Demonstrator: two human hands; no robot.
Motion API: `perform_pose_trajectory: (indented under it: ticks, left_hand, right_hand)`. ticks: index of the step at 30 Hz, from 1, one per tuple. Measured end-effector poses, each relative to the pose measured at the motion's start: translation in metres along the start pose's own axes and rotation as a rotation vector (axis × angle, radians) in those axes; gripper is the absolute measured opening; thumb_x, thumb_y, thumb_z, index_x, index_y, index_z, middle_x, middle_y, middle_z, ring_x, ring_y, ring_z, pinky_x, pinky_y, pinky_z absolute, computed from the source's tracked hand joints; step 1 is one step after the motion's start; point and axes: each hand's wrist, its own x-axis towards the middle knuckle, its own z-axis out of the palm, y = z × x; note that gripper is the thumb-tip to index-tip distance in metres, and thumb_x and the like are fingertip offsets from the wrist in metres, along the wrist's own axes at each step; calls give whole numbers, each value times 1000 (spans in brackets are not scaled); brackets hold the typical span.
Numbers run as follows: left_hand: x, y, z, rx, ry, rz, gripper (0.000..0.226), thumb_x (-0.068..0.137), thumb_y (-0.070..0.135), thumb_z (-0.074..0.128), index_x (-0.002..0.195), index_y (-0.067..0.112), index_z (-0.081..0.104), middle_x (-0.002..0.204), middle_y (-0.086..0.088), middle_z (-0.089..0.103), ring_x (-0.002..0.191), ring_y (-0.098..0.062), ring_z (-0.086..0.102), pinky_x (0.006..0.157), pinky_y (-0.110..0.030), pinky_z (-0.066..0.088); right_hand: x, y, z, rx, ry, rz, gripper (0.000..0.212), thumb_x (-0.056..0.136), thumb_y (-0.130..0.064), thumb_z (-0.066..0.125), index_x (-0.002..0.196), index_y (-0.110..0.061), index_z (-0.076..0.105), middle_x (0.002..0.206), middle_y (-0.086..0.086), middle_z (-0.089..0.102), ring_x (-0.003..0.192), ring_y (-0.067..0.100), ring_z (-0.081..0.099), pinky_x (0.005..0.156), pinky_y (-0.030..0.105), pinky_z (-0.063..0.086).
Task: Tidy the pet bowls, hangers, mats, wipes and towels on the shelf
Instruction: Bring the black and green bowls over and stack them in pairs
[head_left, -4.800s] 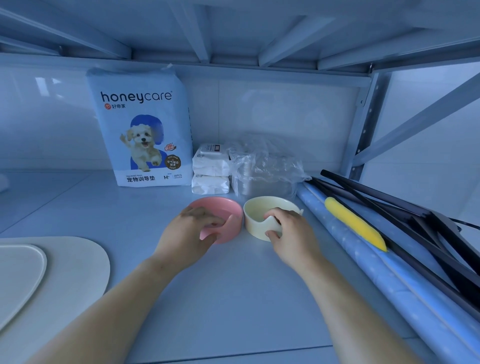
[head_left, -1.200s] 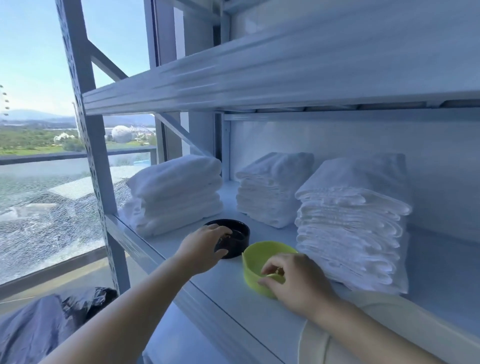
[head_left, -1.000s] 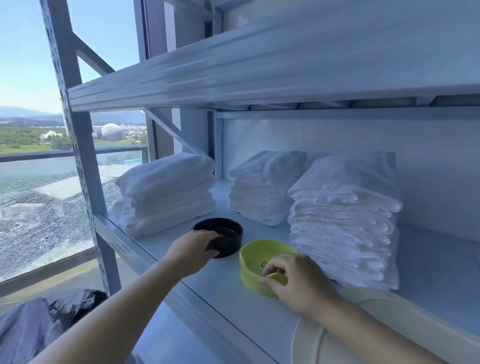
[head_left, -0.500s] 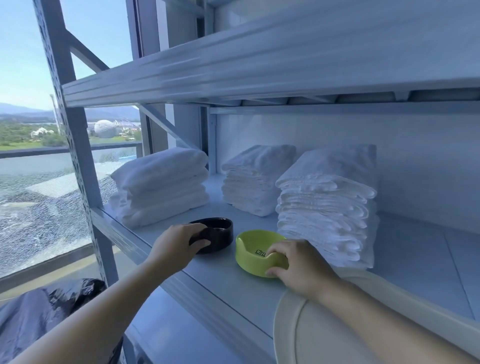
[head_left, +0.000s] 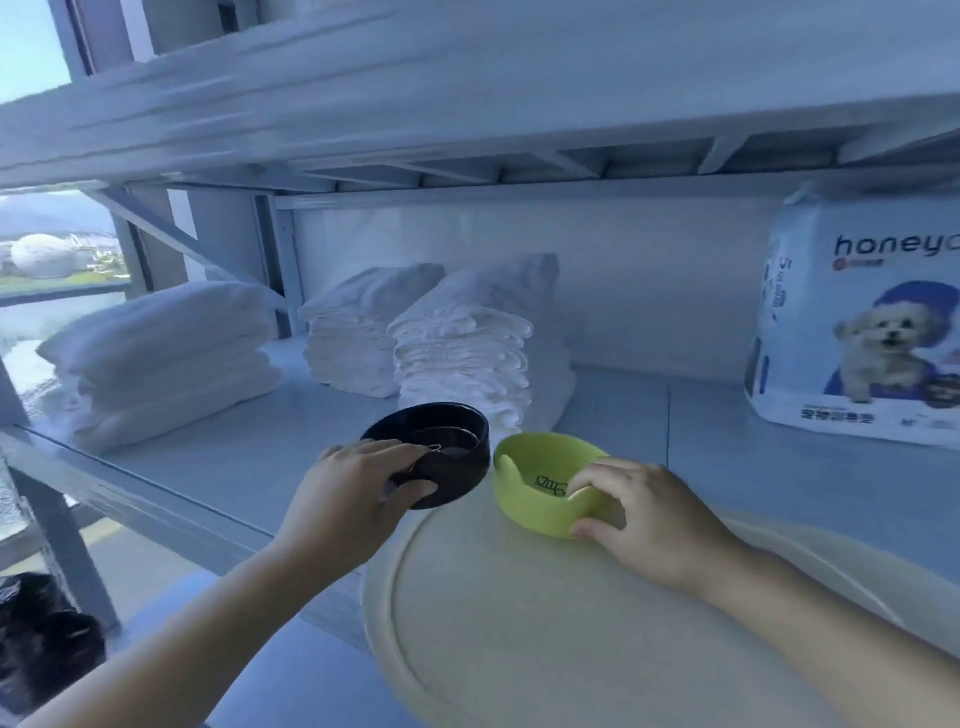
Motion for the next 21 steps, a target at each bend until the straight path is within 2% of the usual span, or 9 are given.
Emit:
perform_pose_trajectory:
  ticks: [3,5,7,10,15,18,21]
  left_hand:
    - [3,48,19,-112,-44,24,38,76,45,46,94,23,71,80,11,70,69,-13,60,60,-30,48]
    - [8,79,33,-164,-77,47,39,75,47,45,94,24,70,80,12,69,70,-13,59,59,-24,45]
    - [16,112,45,-197,-104,96,38,76,48,44,95,26,69,79,16,67,72,-9,56,60,-18,42]
    - [27,161,64,-242,-112,173,38,76,48,45,93,25,69,76,16,65,68,-8,56,57,-18,42]
    - [36,244,95,-312,-92,218,40,75,49,43,90,23,71,75,12,68,59,-11,55,53,-15,39]
    - [46,293,108,-332,-59,236,34,75,43,52,90,21,72,75,11,69,57,-8,50,52,-11,36]
    - [62,341,117,-376,-38,248,27,74,33,58,93,20,72,80,9,71,61,-9,51,52,-12,35]
  right_hand:
    - [-37,26,-28,-9,39,66,26,80,-30,72,103,-21,66,99,-20,59,97,5,55,76,5,33]
    - [-62,44,-46,-18,46,113,25,79,-30,72,102,-21,66,95,-24,54,93,3,53,74,2,31]
    - [-89,66,-63,-34,38,151,26,78,-31,73,102,-21,67,97,-22,56,95,3,53,74,5,31]
    - [-134,95,-89,-54,45,216,28,76,-31,75,101,-21,68,102,-16,63,97,7,57,77,16,35]
    - [-202,133,-131,-57,107,279,26,75,-29,77,99,-20,71,99,-11,68,93,11,61,81,21,43]
    - [-232,154,-165,-119,182,282,24,76,-29,76,99,-21,71,97,-15,66,92,-2,51,77,6,32]
    - [-259,180,-202,-160,240,313,21,74,-35,75,93,-31,69,85,-27,55,78,-20,43,73,17,38]
